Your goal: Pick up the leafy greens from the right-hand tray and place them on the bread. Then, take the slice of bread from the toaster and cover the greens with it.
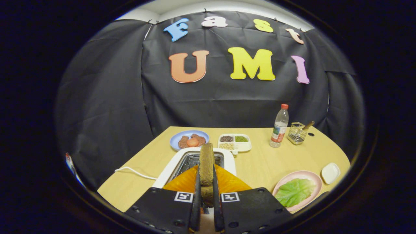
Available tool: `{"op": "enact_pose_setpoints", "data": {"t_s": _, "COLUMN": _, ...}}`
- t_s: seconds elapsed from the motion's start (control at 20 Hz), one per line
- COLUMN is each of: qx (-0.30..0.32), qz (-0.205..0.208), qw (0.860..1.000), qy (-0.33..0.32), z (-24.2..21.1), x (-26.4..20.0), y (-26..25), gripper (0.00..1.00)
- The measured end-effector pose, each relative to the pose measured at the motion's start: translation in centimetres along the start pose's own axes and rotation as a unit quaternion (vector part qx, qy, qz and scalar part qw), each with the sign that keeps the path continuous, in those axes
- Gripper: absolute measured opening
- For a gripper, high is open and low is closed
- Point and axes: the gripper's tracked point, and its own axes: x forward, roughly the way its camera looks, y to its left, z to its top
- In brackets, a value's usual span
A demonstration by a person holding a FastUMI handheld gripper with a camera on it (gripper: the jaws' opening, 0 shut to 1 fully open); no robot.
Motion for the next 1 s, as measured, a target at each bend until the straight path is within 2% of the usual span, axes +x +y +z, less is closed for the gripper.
{"op": "enact_pose_setpoints", "data": {"t_s": 0.05, "qx": 0.005, "qz": 0.001, "qw": 1.0, "qy": -0.004, "z": 0.4, "x": -0.2, "y": -0.3, "gripper": 0.16}}
{"op": "enact_pose_setpoints", "data": {"t_s": 0.1, "qx": 0.008, "qz": 0.008, "qw": 1.0, "qy": -0.01, "z": 0.9, "x": -0.6, "y": -0.1, "gripper": 0.1}}
{"op": "enact_pose_setpoints", "data": {"t_s": 0.45, "qx": 0.054, "qz": 0.076, "qw": 0.993, "qy": -0.067, "z": 7.4, "x": -6.3, "y": -0.7, "gripper": 0.09}}
{"op": "enact_pose_setpoints", "data": {"t_s": 0.55, "qx": 0.065, "qz": 0.083, "qw": 0.991, "qy": -0.085, "z": 9.1, "x": -8.0, "y": -1.7, "gripper": 0.1}}
{"op": "enact_pose_setpoints", "data": {"t_s": 0.75, "qx": 0.07, "qz": 0.06, "qw": 0.988, "qy": -0.124, "z": 10.1, "x": -10.4, "y": -6.4, "gripper": 0.1}}
{"op": "enact_pose_setpoints", "data": {"t_s": 1.0, "qx": 0.071, "qz": 0.003, "qw": 0.988, "qy": -0.135, "z": 7.9, "x": -12.0, "y": -14.2, "gripper": 0.09}}
